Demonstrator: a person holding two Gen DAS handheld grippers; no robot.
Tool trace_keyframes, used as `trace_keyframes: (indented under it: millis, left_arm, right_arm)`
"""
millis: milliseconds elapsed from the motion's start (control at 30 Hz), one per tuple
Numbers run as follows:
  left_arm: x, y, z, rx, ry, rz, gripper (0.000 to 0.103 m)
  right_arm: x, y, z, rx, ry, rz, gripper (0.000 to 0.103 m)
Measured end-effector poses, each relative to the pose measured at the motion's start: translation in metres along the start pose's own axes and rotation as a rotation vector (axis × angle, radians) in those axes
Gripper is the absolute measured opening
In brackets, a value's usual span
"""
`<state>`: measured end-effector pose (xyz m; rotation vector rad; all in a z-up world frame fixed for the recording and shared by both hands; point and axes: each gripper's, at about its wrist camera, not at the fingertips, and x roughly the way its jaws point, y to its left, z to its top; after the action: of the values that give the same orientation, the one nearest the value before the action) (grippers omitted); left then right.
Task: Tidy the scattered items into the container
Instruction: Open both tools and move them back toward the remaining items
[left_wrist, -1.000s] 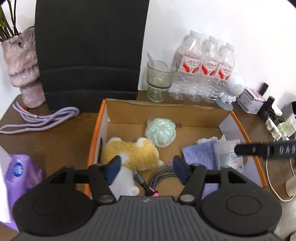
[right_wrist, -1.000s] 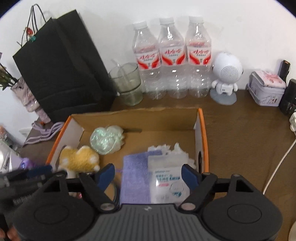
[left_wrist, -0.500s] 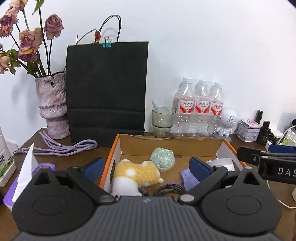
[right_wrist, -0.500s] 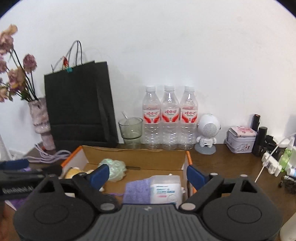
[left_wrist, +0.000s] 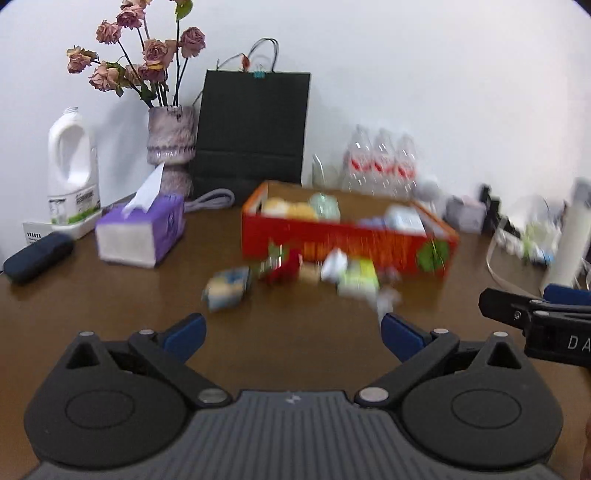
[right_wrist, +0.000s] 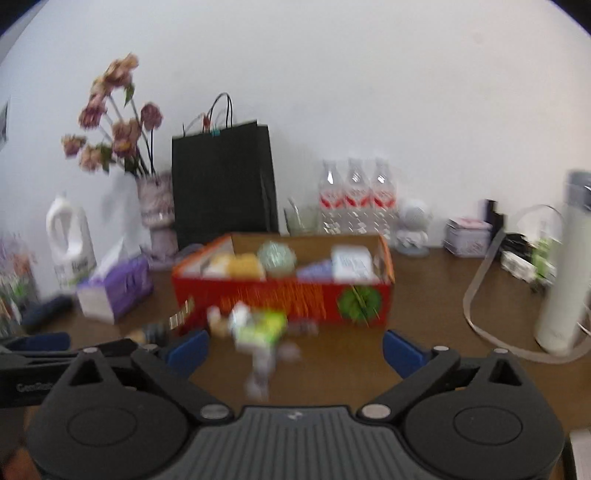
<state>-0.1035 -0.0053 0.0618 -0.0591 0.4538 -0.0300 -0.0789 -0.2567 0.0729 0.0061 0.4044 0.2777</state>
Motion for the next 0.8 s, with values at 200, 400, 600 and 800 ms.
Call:
trace_keyframes:
  millis: [200,400,600,800]
  left_arm:
    - [-0.019,0.01,-0.013,0.004,-0.003,0.017,0.103]
    - [-0.012,0.014,-0.017,0.002,0.025,0.021,0.103]
    - [0.001,0.018,-0.019,-0.002,0.054,0.015,0.103]
    - [0.027,0.032,-0.007,0.023,0.063,0.027,0.103]
  right_arm:
    - [-0.044,0.009,-0.031,-0.026,-0.034,0.03,0.101]
    - [-0.037,0.024,-0.027,-0.07,-0.027,0.053,0.1]
    - [-0.02,0.03,-0.032,-0.11,0.054,0.087,0.088]
    - [0.016,0.025,-0.016,-0.098,0.12,0.091,0.082]
